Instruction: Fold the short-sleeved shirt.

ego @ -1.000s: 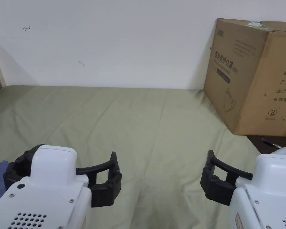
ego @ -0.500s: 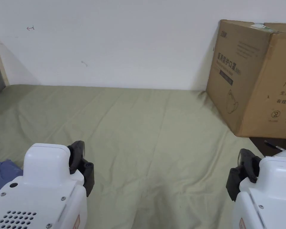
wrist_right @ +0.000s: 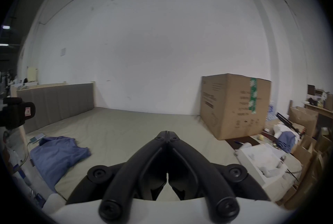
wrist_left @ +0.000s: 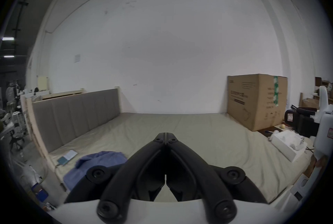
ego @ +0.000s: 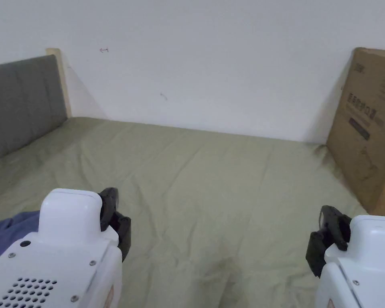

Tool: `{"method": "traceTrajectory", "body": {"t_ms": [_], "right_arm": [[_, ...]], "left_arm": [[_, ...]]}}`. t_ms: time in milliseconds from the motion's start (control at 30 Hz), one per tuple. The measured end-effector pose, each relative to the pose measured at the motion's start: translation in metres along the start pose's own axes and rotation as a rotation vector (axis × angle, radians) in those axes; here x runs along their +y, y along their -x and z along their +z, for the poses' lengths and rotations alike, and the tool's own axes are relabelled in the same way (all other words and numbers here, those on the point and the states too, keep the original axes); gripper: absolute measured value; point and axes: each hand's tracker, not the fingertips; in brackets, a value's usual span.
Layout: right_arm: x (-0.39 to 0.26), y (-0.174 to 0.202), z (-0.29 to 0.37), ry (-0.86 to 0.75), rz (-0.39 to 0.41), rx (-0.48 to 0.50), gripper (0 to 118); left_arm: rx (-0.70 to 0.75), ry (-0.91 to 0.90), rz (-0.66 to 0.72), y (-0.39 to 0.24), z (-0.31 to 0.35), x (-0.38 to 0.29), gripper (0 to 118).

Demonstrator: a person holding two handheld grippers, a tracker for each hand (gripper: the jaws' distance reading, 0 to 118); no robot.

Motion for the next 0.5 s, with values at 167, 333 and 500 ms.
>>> {"method": "traceTrajectory", "body": {"t_ms": [167,333,500], "right_arm": [[0.013,0.048,-0.018,-0.016,-0.029,0.187,0],[0.019,0.101,-0.020,-0.034,-0.013,0.364,0],[0.019,0.139,-0.013,-0.024,-0.009,0.476,0]], "left_arm": [[0.191,0.008,-0.025,0.051,0.025,0.008,0],[0.366,-0.001,-0.031,0.092,0.058,0.016,0],[0.450,0.017,-0.055,0.112,0.074,0.018,0]]}}
